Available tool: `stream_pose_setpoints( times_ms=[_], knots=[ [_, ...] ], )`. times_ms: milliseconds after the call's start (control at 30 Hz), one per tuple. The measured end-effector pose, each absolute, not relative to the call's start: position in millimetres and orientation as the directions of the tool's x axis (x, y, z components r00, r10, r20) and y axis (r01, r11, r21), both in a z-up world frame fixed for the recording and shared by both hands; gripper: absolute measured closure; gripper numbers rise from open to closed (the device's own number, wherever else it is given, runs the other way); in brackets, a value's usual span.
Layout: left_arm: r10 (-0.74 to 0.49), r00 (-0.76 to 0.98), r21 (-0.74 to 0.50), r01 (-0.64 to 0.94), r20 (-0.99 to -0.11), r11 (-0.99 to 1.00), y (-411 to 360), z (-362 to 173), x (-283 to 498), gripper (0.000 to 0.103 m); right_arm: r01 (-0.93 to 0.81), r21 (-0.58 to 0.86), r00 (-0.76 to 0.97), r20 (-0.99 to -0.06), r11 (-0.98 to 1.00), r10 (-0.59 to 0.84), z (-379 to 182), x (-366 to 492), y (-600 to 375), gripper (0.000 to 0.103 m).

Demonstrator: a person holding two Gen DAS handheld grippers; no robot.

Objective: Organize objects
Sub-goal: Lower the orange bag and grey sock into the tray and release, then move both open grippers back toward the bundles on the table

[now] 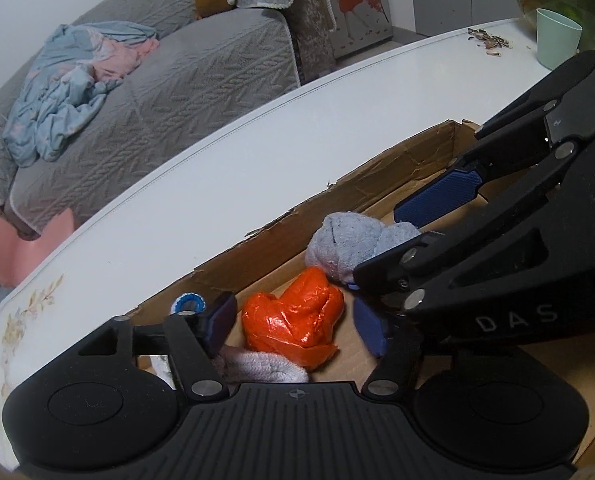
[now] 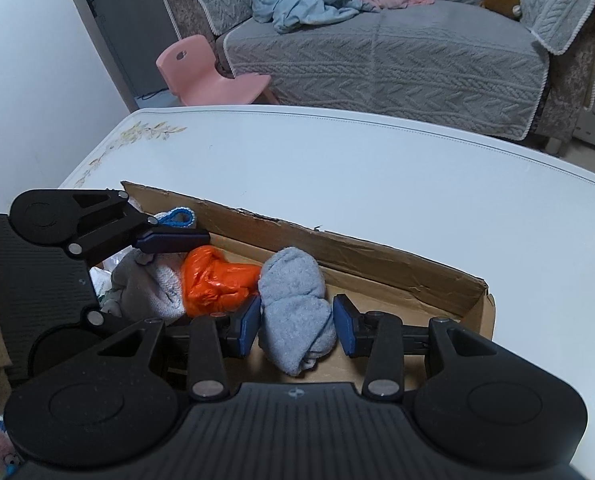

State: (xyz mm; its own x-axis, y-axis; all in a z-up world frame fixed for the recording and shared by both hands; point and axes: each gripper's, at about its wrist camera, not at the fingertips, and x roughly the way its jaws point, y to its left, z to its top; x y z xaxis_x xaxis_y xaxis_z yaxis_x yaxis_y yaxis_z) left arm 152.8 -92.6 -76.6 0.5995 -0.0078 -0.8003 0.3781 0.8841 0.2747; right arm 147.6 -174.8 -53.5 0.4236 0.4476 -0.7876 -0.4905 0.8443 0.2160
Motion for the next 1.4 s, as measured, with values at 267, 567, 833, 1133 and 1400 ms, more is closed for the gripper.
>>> stream_pose_setpoints(
  times_ms=[267,567,833,1133,1400],
  knots=[
    [-0.001,0.602,0.284,0.379,-0.798,0.881,-98,-74,153,0.026,-0.485,0.223,0.435,-0.778,0.846,0.454,-47,147,-177,0.063],
    [-0.01,0.612,0.278,0.374,-0.791,0.885,-100,-66,147,0.023,-0.488,0.217,0.435,-0.779,0.846,0.451,-46,155,-174,0.063],
    [-0.011,0.624,0.272,0.356,-0.781,0.894,-93,-54,141,0.021,-0.481,0.218,0.439,-0.778,0.849,0.449,-43,157,-179,0.063],
    [-0.023,0.631,0.222,0.306,-0.775,0.926,-74,-29,126,0.021,-0.481,0.212,0.43,-0.789,0.85,0.44,-45,158,-175,0.063],
    [-0.043,0.649,0.134,0.221,-0.76,0.966,-39,36,61,0.015,-0.485,0.214,0.479,-0.746,0.848,0.463,4,116,-192,0.054]
  ],
)
